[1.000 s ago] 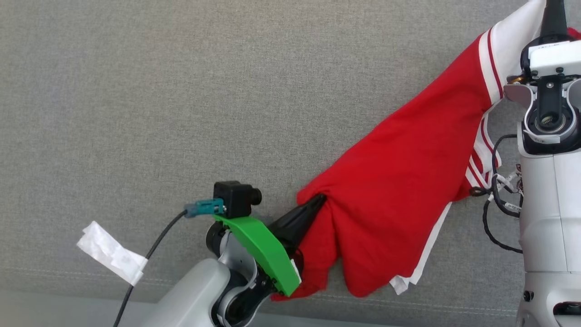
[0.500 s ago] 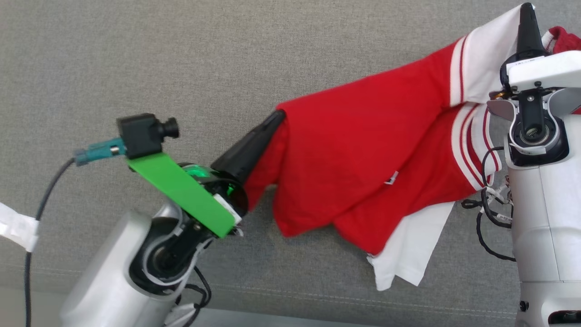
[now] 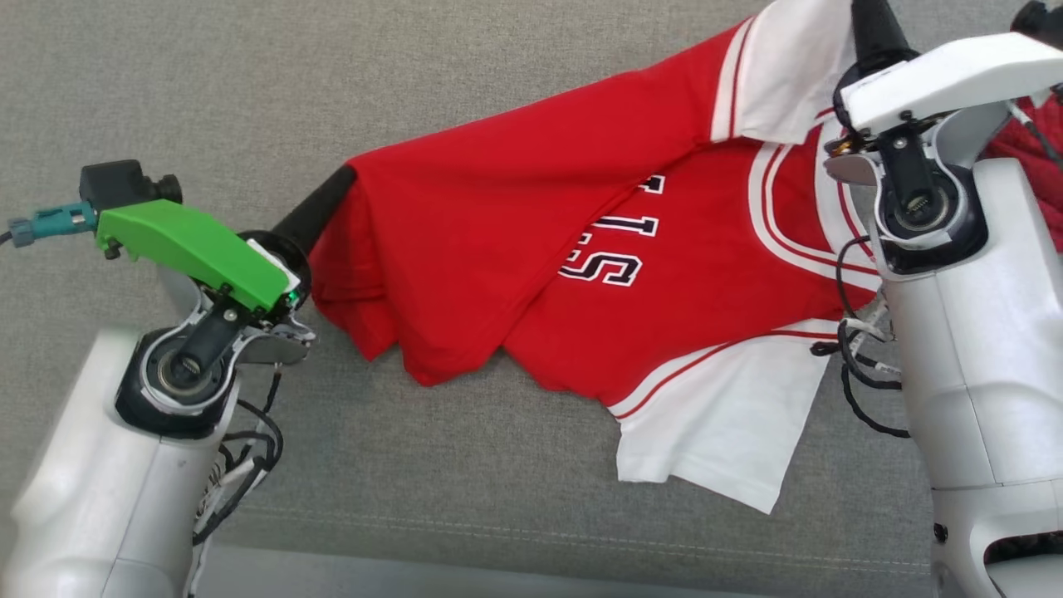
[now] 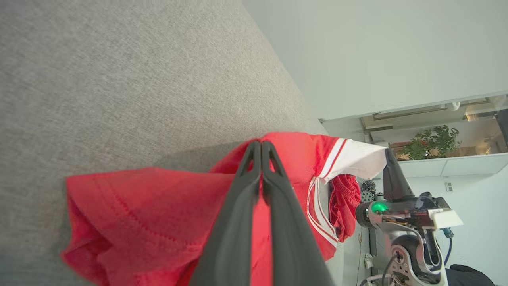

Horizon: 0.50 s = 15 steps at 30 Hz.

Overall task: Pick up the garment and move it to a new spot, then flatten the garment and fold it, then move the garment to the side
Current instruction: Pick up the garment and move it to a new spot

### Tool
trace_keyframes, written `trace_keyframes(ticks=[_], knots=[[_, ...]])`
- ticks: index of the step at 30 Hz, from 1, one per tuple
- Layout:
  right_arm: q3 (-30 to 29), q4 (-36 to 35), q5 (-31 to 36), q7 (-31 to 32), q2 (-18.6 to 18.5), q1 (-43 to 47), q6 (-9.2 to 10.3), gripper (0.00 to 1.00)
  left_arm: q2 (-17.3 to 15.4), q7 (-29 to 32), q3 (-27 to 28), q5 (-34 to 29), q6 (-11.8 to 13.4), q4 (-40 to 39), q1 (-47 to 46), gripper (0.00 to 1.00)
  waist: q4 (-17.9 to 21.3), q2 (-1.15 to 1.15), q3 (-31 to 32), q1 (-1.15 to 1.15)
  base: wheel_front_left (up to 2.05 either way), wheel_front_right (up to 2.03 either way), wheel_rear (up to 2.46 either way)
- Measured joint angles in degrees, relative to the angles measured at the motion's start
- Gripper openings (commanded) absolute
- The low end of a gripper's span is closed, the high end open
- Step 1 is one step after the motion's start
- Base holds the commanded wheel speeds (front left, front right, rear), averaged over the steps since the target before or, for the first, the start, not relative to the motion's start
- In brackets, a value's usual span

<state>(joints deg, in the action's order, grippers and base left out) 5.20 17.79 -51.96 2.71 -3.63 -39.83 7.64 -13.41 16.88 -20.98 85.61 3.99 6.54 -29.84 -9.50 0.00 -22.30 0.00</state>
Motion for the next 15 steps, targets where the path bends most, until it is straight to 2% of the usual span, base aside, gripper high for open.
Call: trace_keyframes(ticks=[9,10,11,12,13,15], knots=[[4.2,3.5,0.8,-0.2,0.1,-1.3,0.0,0.0,0.5,1.8,1.7,2.1,1.5,9.1,-4.6,0.01,0.8,0.0,-0.8,0.0,0.0,0.0,0.0],[4.2,3.6,0.8,-0.6,0.0,-1.7,0.0,0.0,0.8,1.7,2.1,2.4,1.5,9.8,-5.2,0.36,0.9,0.0,-0.9,0.0,0.0,0.0,0.0],[4.2,3.8,0.9,-1.1,0.0,-2.1,0.0,0.0,1.0,1.6,2.3,2.3,1.6,10.4,-5.7,0.84,0.9,0.0,-0.9,0.0,0.0,0.0,0.0],[4.2,3.9,1.3,-1.8,0.0,-2.4,0.0,0.45,1.1,1.1,2.5,2.1,1.6,11.2,-6.3,1.0,0.9,0.0,-0.9,0.0,0.0,0.0,0.0],[4.3,4.0,2.3,-2.5,0.0,-2.7,0.0,1.0,1.2,0.5,2.9,2.0,1.6,11.8,-6.8,1.0,1.0,0.0,-0.9,0.0,0.0,0.0,0.0],[4.8,4.0,4.1,-3.3,0.0,-2.8,0.0,1.0,1.0,-0.5,3.8,1.5,1.6,12.5,-7.2,1.0,1.1,0.0,-0.9,0.0,0.0,0.0,0.0]])
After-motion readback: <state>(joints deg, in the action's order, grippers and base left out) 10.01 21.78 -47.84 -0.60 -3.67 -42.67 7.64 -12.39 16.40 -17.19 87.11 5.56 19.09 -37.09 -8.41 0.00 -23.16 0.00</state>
